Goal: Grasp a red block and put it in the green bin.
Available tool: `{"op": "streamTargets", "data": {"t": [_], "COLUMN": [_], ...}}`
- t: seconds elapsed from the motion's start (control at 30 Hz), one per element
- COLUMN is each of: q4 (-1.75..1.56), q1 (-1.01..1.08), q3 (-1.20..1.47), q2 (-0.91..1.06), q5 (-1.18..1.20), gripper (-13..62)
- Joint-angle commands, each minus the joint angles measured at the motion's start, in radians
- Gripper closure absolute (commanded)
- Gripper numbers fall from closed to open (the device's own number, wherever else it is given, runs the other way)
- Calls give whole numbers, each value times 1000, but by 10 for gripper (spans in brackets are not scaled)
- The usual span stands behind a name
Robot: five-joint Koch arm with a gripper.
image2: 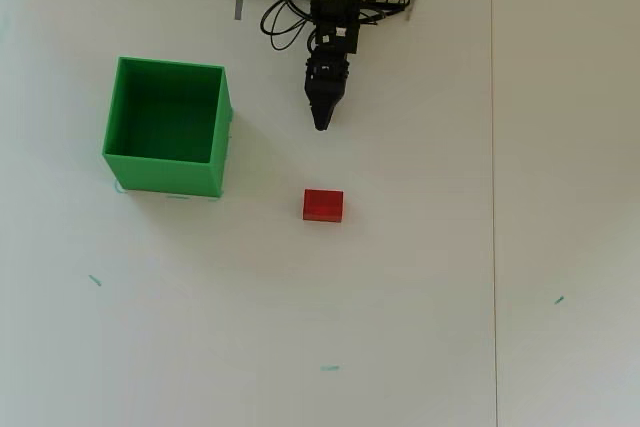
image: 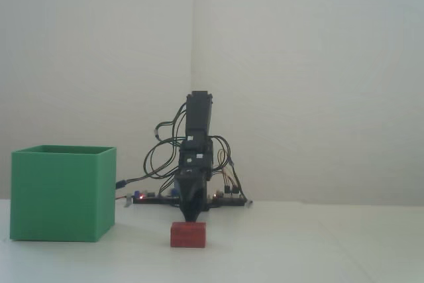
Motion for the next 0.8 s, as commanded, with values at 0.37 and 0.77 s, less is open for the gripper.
{"op": "streamTargets", "data": {"t": [0.37, 0.77], "q4": [63, 63], "q1": [-9, -17], "q3": [67, 67], "q2": [84, 84], "q5": [14, 14], "gripper": [143, 143]}}
